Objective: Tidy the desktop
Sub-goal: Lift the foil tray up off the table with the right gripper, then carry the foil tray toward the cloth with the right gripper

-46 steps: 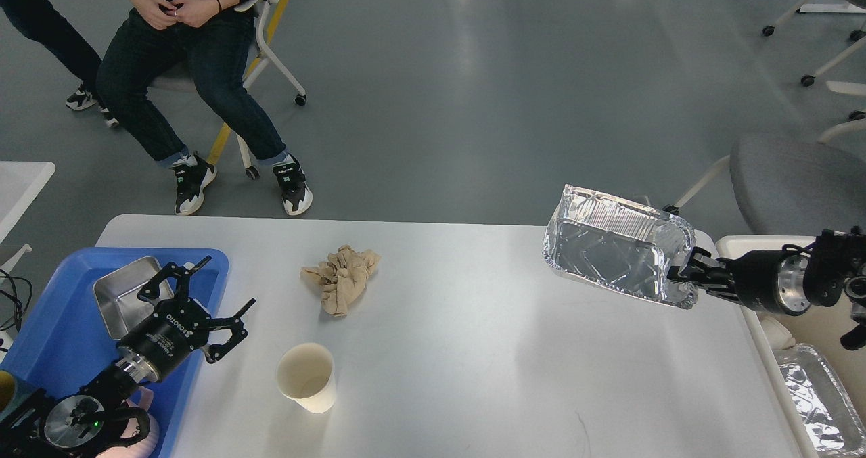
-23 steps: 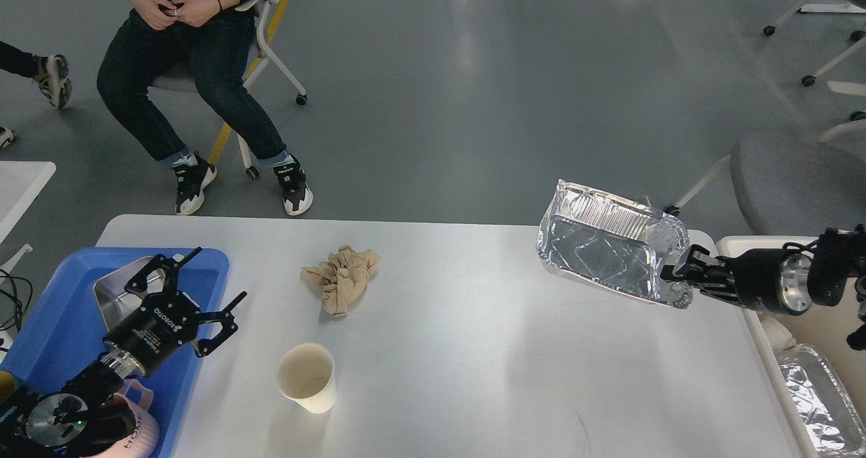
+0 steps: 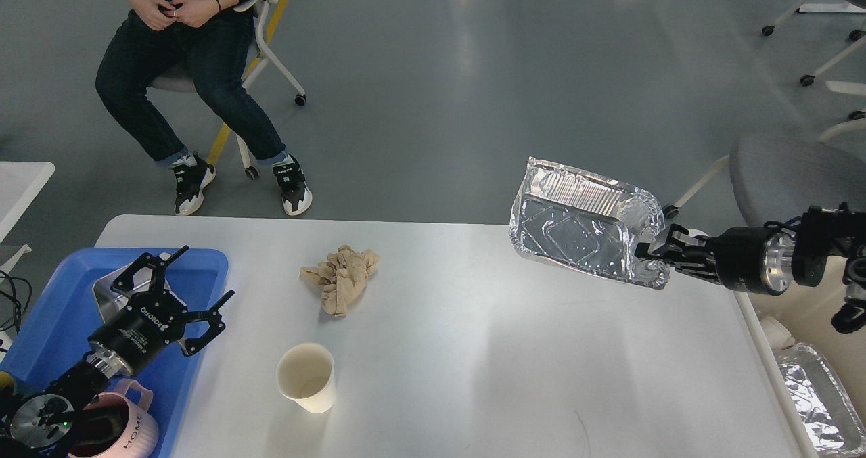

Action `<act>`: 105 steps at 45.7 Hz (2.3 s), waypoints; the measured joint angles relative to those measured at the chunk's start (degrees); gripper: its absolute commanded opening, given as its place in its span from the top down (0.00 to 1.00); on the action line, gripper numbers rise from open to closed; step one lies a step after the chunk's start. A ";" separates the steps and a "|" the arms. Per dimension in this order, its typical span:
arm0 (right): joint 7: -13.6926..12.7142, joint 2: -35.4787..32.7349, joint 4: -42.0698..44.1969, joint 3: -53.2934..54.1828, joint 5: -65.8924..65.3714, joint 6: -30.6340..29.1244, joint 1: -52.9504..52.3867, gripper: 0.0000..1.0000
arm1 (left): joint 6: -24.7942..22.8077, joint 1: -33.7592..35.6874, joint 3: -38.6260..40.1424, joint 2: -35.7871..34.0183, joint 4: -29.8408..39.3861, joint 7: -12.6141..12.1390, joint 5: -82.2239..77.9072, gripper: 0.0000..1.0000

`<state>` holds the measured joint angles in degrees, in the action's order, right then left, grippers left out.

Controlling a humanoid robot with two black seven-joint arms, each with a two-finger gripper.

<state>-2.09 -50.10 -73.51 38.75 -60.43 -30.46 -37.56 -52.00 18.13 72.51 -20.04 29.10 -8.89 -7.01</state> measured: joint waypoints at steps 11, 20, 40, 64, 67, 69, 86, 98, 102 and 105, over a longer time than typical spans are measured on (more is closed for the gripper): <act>0.16 3.97 1.25 0.00 -5.21 0.88 -1.26 1.00 | 0.23 -0.19 0.00 -0.90 0.06 -0.05 0.00 0.03; 0.17 6.09 2.96 0.00 -10.08 3.84 -0.57 1.00 | 0.24 -0.19 -0.06 -1.09 0.08 -0.14 0.00 0.03; 2.74 4.90 -1.81 -0.13 -19.38 6.72 2.86 1.00 | 0.21 0.98 -0.40 -1.69 0.08 -0.38 0.00 0.03; 1.05 11.89 -0.26 -7.17 -19.08 2.79 -3.68 1.00 | 0.34 1.79 -0.86 -3.12 0.08 -0.79 -0.57 0.03; 0.30 13.46 1.07 -9.62 -18.99 2.61 -5.78 1.00 | 0.34 1.83 -0.87 -3.20 0.08 -0.84 -0.59 0.03; -0.22 14.60 1.99 -10.61 -18.85 2.50 -6.88 1.00 | 0.34 1.83 -0.87 -3.23 0.08 -0.86 -0.59 0.03; -3.66 22.85 10.90 -11.81 -15.73 -4.80 -10.53 1.00 | 1.08 1.85 -0.88 -3.34 -0.01 -1.01 -0.66 0.03; -6.17 23.72 12.32 -11.85 -10.10 -6.45 -10.38 1.00 | 3.75 2.98 -0.88 -3.30 -0.07 -1.04 -0.66 0.03; -6.65 23.73 12.50 -11.85 -7.86 -6.54 -10.38 1.00 | 3.94 3.03 -0.88 -3.17 -0.07 -1.04 -0.66 0.03; -7.14 23.78 12.81 -11.82 -6.65 -6.54 -10.56 1.00 | 4.14 3.06 -0.88 -3.05 -0.07 -1.04 -0.66 0.03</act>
<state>-9.23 -26.32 -60.69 26.93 -67.08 -37.00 -48.12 -47.86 21.19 71.63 -23.09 29.03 -9.93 -7.67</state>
